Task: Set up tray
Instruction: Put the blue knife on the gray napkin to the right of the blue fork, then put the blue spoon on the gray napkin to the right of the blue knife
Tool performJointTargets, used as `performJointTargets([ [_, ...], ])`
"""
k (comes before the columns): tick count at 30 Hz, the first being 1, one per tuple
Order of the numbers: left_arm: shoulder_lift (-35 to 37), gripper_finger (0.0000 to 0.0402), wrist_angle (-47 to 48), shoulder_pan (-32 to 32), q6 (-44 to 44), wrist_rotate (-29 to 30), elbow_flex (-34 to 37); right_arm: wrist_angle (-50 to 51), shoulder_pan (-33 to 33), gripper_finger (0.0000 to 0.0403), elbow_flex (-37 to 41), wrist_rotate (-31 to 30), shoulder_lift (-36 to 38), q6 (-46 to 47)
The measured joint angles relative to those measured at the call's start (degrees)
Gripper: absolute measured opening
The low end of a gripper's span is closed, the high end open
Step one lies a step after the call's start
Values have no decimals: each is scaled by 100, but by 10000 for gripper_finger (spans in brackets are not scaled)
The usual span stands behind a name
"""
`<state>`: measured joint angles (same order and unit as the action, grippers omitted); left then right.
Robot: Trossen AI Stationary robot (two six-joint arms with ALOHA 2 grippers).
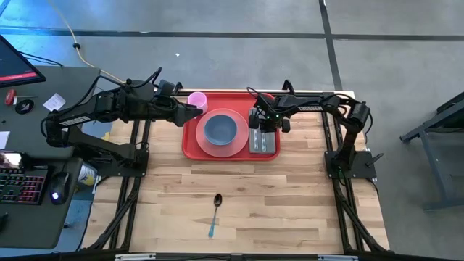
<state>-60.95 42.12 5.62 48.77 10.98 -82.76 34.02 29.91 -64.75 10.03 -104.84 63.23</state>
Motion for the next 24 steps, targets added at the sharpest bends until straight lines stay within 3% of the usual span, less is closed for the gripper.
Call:
performJointTargets([
  [12,0,292,1,1,0,0,0,-49,0,42,0,73,2,108],
  [24,0,292,1,-1,59,-2,0,-44,-2,99,0,402,4,-55],
])
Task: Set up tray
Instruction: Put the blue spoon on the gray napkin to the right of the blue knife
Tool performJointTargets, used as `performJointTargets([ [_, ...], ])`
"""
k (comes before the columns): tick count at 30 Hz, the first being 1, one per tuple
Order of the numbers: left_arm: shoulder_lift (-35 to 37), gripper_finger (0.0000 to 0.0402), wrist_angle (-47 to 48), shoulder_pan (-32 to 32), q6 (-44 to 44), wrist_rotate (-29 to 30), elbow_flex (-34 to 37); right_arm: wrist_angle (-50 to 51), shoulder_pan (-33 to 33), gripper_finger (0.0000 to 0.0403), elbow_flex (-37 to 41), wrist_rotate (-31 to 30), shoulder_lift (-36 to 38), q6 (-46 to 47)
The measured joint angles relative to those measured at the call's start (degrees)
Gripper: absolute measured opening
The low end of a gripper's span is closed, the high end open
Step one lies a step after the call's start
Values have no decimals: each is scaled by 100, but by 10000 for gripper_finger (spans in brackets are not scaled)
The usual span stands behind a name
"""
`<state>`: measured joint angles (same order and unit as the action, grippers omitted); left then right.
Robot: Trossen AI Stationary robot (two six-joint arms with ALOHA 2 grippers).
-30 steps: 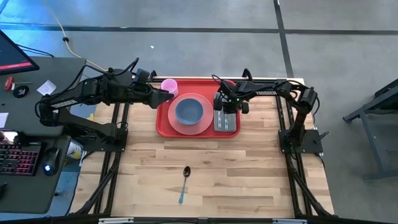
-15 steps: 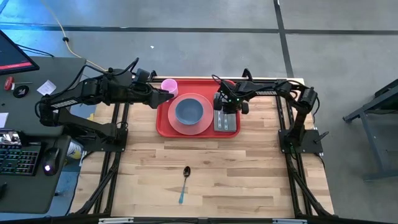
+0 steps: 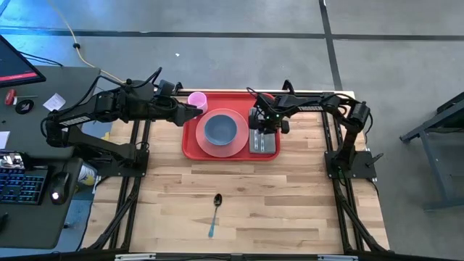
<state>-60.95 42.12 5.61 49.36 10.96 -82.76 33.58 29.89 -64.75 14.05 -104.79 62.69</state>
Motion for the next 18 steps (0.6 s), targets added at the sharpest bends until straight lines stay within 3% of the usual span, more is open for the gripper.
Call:
performJointTargets([
  [18,0,292,16,1,17,0,0,509,164,113,0,-474,1252,-699],
])
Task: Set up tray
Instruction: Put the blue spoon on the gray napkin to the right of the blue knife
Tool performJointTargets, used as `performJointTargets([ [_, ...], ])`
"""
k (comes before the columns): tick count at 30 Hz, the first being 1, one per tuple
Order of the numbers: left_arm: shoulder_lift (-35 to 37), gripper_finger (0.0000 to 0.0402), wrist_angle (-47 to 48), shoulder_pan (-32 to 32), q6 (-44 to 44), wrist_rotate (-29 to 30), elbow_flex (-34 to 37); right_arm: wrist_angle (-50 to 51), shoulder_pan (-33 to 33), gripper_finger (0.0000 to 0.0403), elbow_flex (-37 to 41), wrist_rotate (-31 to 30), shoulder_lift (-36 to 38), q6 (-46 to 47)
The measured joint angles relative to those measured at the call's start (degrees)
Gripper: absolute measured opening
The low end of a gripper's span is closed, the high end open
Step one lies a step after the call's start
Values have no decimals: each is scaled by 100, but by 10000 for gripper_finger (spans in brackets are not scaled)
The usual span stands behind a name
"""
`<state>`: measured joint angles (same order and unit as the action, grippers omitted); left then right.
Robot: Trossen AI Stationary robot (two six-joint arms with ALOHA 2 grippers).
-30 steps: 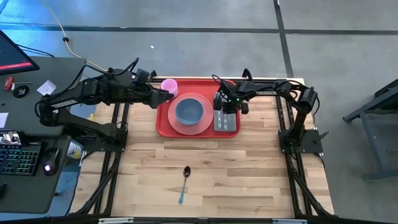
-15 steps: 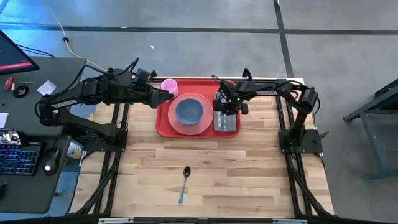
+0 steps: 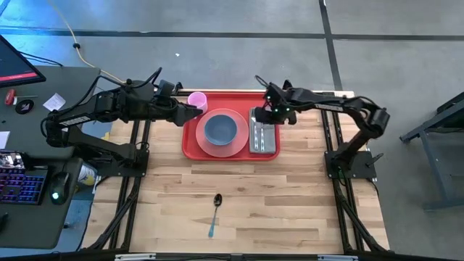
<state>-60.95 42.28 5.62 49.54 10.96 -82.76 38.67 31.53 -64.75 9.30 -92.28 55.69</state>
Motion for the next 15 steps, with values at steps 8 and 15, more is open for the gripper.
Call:
performJointTargets([
  [8,-32,292,703,-2,70,0,0,-8,-247,113,0,-204,915,-404],
  [15,-129,292,1200,-93,395,-59,2,-39,-633,113,0,-208,1394,-1111],
])
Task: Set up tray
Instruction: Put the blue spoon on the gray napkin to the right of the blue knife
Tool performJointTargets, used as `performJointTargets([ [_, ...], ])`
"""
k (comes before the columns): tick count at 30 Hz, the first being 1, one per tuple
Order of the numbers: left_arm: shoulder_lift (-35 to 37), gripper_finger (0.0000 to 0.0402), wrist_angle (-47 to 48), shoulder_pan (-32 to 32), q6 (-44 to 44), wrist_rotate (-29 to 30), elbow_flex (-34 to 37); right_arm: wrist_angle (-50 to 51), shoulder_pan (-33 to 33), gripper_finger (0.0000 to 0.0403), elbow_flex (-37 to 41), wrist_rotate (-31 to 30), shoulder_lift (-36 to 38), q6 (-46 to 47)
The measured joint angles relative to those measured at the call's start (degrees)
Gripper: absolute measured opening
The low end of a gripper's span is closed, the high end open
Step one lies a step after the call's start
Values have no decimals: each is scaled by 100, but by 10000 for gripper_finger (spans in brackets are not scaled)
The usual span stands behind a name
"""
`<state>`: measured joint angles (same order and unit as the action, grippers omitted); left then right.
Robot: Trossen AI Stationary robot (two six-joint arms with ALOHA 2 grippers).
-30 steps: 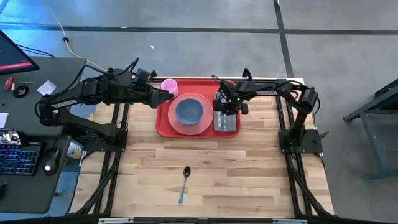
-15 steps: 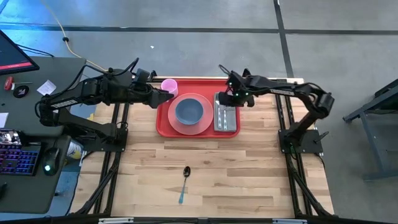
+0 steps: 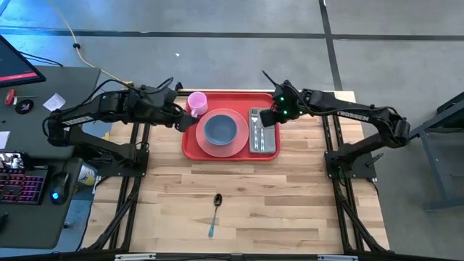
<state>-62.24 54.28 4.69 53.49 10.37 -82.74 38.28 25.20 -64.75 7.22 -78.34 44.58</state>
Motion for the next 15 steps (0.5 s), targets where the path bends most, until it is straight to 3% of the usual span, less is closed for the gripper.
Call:
performJointTargets([
  [15,-868,291,668,-1357,1638,339,8,-38,-320,113,0,87,480,-650],
])
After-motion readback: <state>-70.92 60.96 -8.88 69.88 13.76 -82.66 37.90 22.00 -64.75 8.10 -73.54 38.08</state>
